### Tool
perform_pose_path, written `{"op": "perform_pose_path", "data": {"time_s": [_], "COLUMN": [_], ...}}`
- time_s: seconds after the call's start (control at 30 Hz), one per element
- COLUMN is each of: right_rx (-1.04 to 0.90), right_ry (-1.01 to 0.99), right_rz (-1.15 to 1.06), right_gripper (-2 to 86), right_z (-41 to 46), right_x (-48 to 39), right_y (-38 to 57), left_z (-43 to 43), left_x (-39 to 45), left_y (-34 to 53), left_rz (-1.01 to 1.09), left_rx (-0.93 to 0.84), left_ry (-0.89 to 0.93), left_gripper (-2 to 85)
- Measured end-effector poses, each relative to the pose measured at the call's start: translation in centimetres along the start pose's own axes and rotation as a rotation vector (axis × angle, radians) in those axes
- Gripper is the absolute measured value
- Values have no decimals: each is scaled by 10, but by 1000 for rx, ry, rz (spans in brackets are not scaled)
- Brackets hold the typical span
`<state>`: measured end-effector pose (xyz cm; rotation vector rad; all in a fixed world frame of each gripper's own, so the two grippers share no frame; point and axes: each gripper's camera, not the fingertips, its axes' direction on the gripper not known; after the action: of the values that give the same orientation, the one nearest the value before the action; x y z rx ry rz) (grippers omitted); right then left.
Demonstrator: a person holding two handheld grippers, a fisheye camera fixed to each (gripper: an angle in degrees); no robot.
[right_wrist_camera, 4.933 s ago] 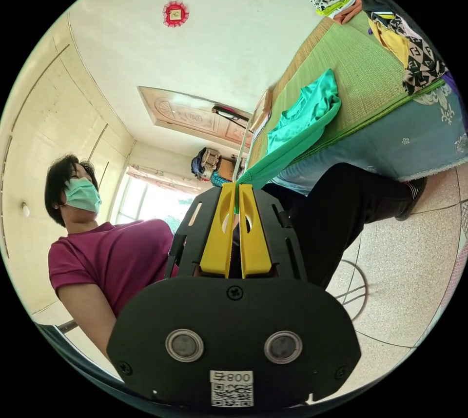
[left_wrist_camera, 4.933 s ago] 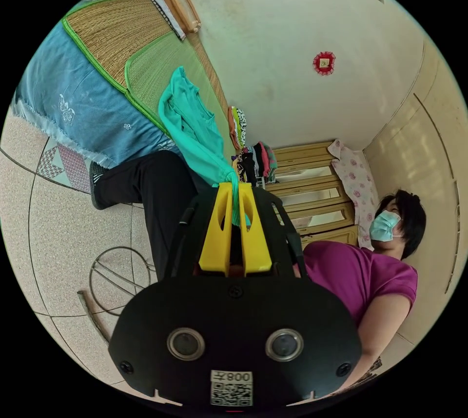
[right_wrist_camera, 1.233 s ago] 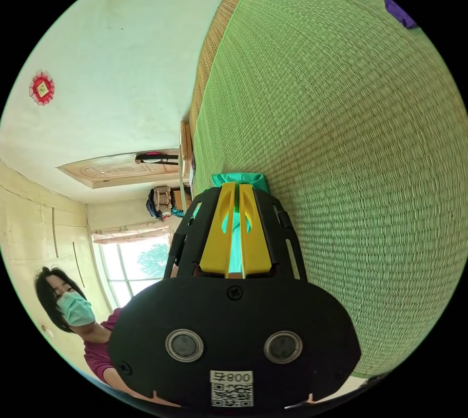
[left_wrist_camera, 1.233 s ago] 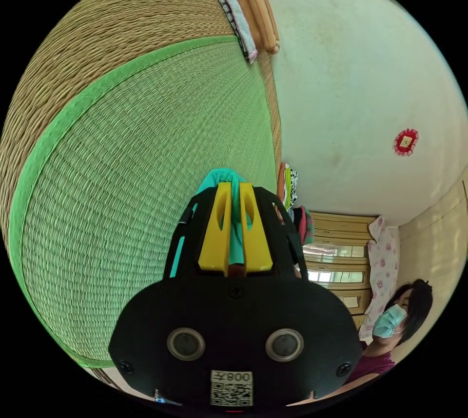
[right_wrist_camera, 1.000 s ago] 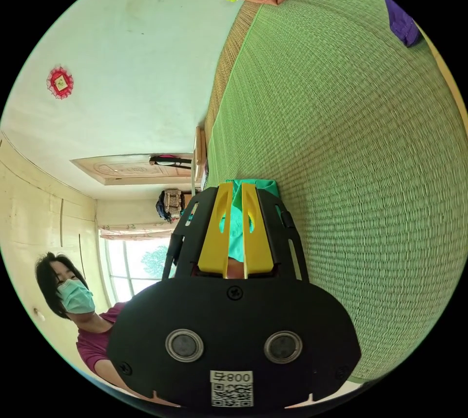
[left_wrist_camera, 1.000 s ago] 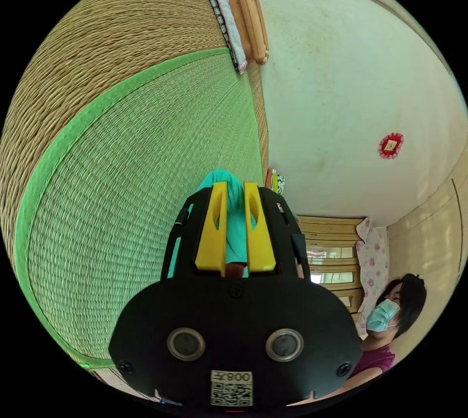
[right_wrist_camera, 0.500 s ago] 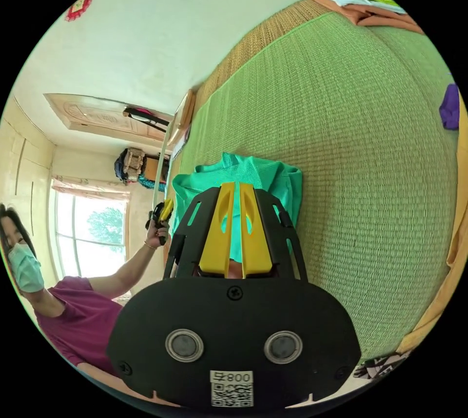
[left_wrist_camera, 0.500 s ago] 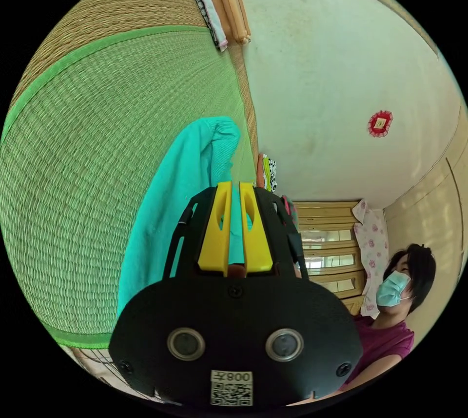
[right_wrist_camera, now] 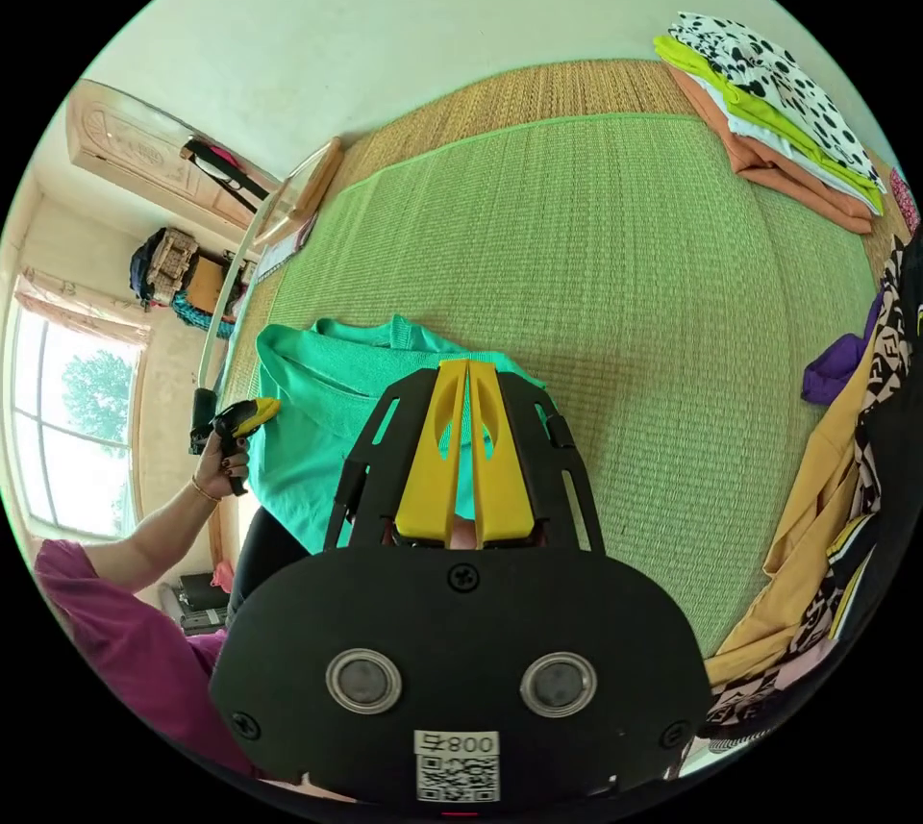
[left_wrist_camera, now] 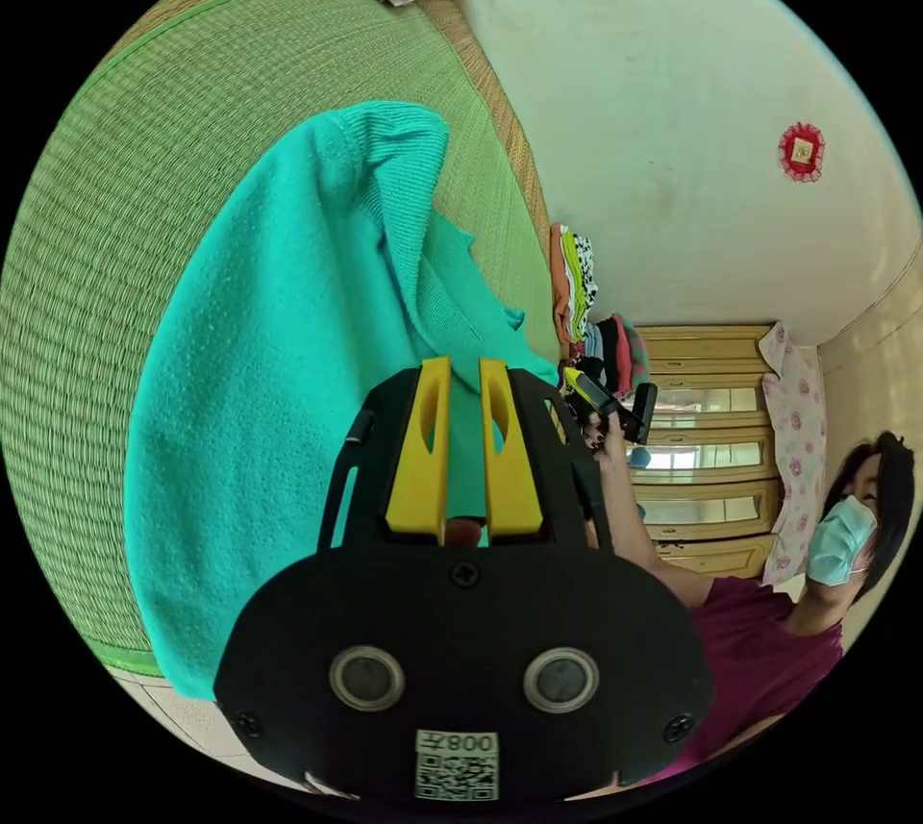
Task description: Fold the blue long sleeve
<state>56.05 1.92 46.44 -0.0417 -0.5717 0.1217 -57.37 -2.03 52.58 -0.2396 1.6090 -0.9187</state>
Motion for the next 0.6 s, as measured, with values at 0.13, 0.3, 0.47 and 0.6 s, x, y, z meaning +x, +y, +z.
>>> {"op": "perform_pose_path", "data": {"time_s": [0.13,0.3,0.47,0.6], "right_rx": [-66,-80,-115,-122], "right_ry": [-38,-74,-59,-52], "right_rz": [0,9,-39,-48], "right_gripper": [9,15,18,20], "right_z": [17,33,47,53], "right_x": [-4,-8,-21,-27], "right_y": [33,44,41,36], "left_z": [9,18,20,21], "left_x": [0,3,8,15], "left_y": [-5,-15,-21,-25], "left_rz": [-23,-45,-51,-35], "left_rx": [-6,-5,12,11], "left_ry": [-25,-26,-9,5], "left_gripper": [61,46,16,8]}}
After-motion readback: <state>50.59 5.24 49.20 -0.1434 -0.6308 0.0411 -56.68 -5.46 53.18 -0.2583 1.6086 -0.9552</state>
